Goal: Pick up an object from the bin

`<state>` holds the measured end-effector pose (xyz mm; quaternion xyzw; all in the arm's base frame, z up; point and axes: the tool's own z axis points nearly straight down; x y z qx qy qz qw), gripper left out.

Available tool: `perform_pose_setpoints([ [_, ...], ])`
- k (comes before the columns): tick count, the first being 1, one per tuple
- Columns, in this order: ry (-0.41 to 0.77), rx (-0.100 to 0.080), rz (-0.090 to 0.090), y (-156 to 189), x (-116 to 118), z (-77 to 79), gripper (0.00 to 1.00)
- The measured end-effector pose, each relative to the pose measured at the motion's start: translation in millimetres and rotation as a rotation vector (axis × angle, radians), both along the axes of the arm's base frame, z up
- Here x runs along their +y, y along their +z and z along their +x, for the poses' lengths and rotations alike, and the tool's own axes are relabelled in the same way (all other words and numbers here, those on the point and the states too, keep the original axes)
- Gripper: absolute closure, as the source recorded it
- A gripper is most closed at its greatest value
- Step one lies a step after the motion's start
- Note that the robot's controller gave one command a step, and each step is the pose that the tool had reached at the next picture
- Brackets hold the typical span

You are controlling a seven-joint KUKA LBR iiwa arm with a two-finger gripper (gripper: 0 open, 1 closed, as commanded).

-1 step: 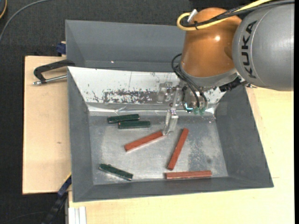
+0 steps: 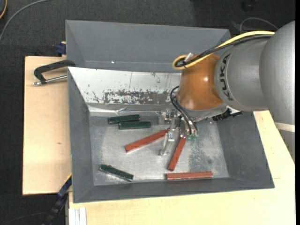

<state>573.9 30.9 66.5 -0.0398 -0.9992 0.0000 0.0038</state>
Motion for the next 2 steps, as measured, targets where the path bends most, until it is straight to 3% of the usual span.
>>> perform_pose_setpoints([
  [1, 0.001, -0.008, 0.001, 4.4, 1.0, 2.5, 1.00],
  [2, 0.175, -0.024, 0.002, 182.1, 41.3, 2.1, 1.00],
])
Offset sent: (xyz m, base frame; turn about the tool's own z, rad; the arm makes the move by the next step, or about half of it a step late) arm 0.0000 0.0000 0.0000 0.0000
